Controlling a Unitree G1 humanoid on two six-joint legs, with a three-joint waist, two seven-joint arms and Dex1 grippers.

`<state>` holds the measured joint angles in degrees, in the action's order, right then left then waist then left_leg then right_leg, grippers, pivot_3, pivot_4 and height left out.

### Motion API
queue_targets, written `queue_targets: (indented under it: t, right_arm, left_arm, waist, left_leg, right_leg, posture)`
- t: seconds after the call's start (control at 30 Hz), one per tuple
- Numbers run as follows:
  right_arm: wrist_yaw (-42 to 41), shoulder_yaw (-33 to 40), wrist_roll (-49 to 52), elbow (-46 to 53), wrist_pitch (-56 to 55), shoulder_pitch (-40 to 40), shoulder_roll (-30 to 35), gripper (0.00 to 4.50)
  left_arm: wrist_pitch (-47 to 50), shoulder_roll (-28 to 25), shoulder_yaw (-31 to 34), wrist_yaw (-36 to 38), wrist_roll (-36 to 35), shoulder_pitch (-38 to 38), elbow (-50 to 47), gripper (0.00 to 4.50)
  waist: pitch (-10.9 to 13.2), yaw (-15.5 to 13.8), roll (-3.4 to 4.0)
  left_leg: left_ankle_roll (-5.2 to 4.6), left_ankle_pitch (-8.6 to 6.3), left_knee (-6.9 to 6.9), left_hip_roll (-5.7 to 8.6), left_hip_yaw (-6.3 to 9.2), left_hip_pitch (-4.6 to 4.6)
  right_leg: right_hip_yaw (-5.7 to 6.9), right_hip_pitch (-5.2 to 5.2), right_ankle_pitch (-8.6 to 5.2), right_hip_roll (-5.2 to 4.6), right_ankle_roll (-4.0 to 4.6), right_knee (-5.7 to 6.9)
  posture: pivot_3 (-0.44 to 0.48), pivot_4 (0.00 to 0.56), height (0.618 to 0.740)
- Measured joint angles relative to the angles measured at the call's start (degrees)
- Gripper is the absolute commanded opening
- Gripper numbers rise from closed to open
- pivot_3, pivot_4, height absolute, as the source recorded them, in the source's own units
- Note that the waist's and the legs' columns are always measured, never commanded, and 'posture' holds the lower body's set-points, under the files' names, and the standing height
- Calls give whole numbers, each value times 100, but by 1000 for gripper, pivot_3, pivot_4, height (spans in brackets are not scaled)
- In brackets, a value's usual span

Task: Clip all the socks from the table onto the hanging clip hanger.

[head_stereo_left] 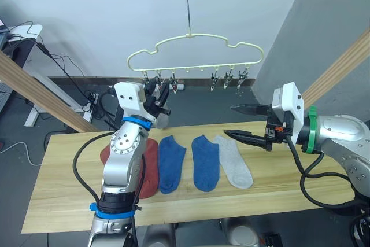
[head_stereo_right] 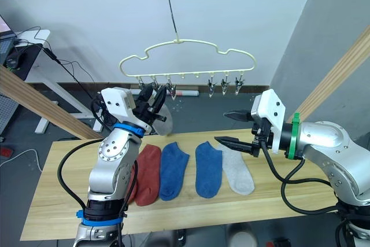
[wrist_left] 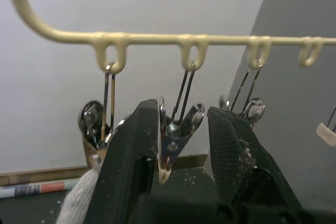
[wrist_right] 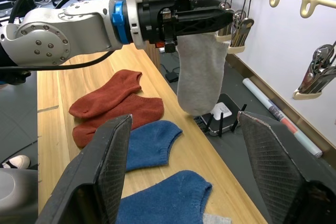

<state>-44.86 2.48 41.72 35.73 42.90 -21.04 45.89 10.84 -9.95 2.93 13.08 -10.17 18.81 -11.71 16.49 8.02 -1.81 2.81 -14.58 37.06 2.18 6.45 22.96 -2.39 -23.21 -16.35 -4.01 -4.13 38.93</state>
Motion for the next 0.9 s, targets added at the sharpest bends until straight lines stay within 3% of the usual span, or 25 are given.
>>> queue_targets:
  t: [0.43, 0.7, 0.9]
  right_arm:
    - [5, 0, 0, 0, 0, -1, -6, 3349]
    - [11, 0, 0, 0, 1, -1, -7, 3349]
    - [12, 0, 0, 3, 8, 7, -7, 3349]
  left_arm:
    - [15, -3, 0, -15, 28, 33, 0, 1662]
    - [15, -14, 3, -1, 26, 67, -7, 106]
    - [16, -58, 21, 8, 12, 47, -112, 6]
  waist:
    - [0, -1, 0]
    - [0, -1, 0]
    - [0, -1, 0]
  left_leg:
    - [0, 0, 0, 0, 0, 0]
    - [0, 0, 0, 0, 0, 0]
    - [0, 0, 0, 0, 0, 0]
  right_leg:
    - [0, 0, 0, 0, 0, -1]
    - [0, 0, 0, 0, 0, -2]
    - [0, 0, 0, 0, 0, -2]
  posture:
    - [-277, 293, 740]
    - [-277, 292, 740]
    - [-277, 292, 740]
